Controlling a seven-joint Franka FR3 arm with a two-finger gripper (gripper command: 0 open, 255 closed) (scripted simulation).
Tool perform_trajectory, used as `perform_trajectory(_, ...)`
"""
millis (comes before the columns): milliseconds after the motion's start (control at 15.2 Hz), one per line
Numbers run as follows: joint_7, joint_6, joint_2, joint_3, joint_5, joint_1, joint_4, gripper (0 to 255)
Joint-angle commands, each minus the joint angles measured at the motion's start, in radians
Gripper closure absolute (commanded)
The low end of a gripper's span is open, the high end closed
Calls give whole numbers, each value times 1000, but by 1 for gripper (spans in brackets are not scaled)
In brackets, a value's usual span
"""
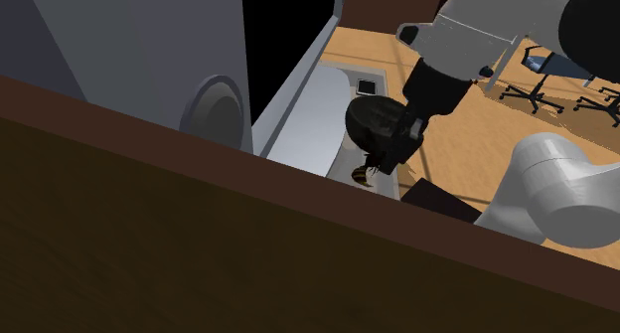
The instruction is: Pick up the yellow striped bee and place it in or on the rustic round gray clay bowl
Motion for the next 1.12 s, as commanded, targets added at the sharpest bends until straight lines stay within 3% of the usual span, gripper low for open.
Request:
perform_trajectory(0, 2, -23, 5, -5, -6, -3, 28, 255)
perform_trajectory(660, 11, -137, 29, -30, -33, -18, 166, 255)
perform_trajectory(1056, -136, -139, 24, -179, -129, -72, 141, 255)
